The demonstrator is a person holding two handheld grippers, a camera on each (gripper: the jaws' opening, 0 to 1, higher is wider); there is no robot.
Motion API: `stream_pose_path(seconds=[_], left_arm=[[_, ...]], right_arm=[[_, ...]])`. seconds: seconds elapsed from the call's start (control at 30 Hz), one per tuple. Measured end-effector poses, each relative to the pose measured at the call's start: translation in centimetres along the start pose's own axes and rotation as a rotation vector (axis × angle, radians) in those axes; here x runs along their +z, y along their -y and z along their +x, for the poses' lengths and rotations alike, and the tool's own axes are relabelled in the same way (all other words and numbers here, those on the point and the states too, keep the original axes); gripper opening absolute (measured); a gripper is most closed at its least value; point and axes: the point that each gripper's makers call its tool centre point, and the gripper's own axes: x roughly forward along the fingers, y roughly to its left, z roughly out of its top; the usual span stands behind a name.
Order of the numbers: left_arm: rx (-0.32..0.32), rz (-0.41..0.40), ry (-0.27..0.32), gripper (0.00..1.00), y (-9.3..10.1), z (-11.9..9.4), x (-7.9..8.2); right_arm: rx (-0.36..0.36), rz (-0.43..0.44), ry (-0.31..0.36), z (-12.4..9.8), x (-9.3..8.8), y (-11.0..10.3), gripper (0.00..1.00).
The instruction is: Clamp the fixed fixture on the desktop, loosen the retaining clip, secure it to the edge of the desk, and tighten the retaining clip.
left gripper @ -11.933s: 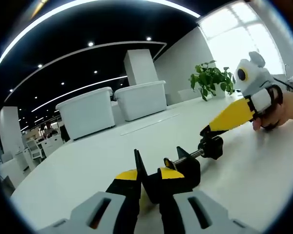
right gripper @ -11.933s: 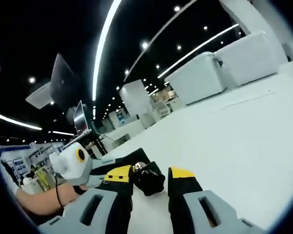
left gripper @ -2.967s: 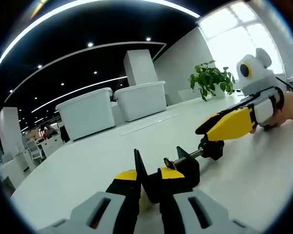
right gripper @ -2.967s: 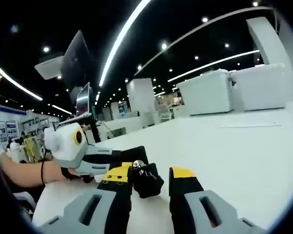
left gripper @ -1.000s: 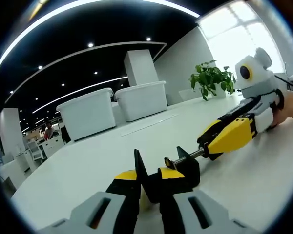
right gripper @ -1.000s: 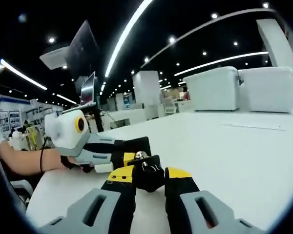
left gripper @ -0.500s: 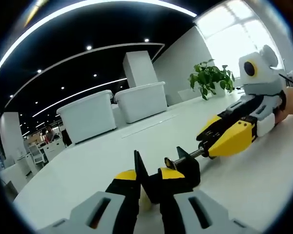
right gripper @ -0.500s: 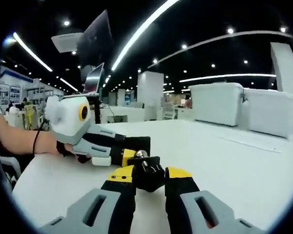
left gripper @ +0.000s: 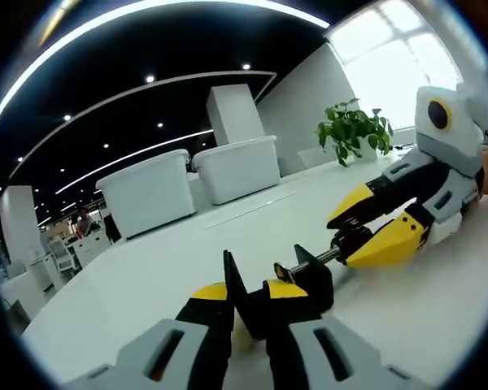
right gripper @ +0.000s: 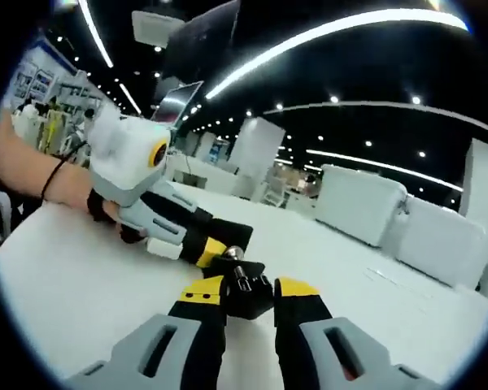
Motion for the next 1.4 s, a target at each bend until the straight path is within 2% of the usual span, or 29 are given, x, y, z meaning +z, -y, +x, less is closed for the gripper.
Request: stream_pose_path(seconds=[0.07, 0.17, 0.2, 0.27, 0.37, 0.4, 0.53, 0.6, 0.67, 0.73, 0.93, 1.13, 1.27, 1.4], left_arm=[[-0.007, 0.0, 0.002, 0.15, 0.1, 0.0, 0.0], [-0.01, 0.0, 0.003, 0.15, 0.2, 0.0, 0.1], [-0.01, 0.0, 0.003, 0.15, 0.2, 0.0, 0.1], [-0.01, -0.001, 0.003, 0.15, 0.2, 0.0, 0.1], [-0.012, 0.0, 0.004, 0.15, 0.2, 0.0, 0.1], [-0.012, 0.0, 0.004, 0.15, 0.2, 0.0, 0.1], [-0.014, -0.001, 0.005, 0.15, 0.2, 0.0, 0.1], [-0.014, -0.001, 0.005, 0.15, 0.2, 0.0, 0.1], [-0.015, -0.001, 0.005, 0.15, 0.2, 0.1, 0.1], [-0.015, 0.0, 0.005, 0.15, 0.2, 0.1, 0.1], [-0.014, 0.0, 0.005, 0.15, 0.2, 0.1, 0.1], [-0.014, 0.0, 0.005, 0.15, 0.2, 0.1, 0.1], [-0.013, 0.0, 0.005, 0.15, 0.2, 0.1, 0.1], [-0.012, 0.001, 0.005, 0.15, 0.2, 0.0, 0.1]], right_arm=[[-0.013, 0.052, -0.019, -0.1, -0.4, 0.7, 0.26], [0.001, 0.14, 0.002, -0.3, 0.0, 0.8, 0.27], [0.002, 0.182, 0.016, 0.0, 0.0, 2.0, 0.27], [0.012, 0.28, 0.043, -0.3, 0.5, 2.5, 0.27], [0.027, 0.427, 0.046, -0.5, 0.5, 3.0, 0.27], [0.039, 0.498, 0.029, -0.6, 0.2, 3.0, 0.27], [0.106, 0.683, 0.031, -0.7, 0.2, 3.0, 0.27], [0.14, 0.722, 0.055, -1.0, 0.8, 2.8, 0.26], [0.143, 0.697, 0.034, -0.9, 0.4, 2.1, 0.26], [0.124, 0.635, -0.011, -0.7, -0.4, 1.7, 0.25], [0.101, 0.639, -0.027, -0.5, -0.7, 1.4, 0.23], [0.095, 0.591, -0.026, -0.5, -0.5, 0.6, 0.24], [0.085, 0.38, 0.015, -0.5, 0.1, -0.1, 0.22], [0.056, 0.166, 0.005, -0.4, -0.1, -0.7, 0.21]])
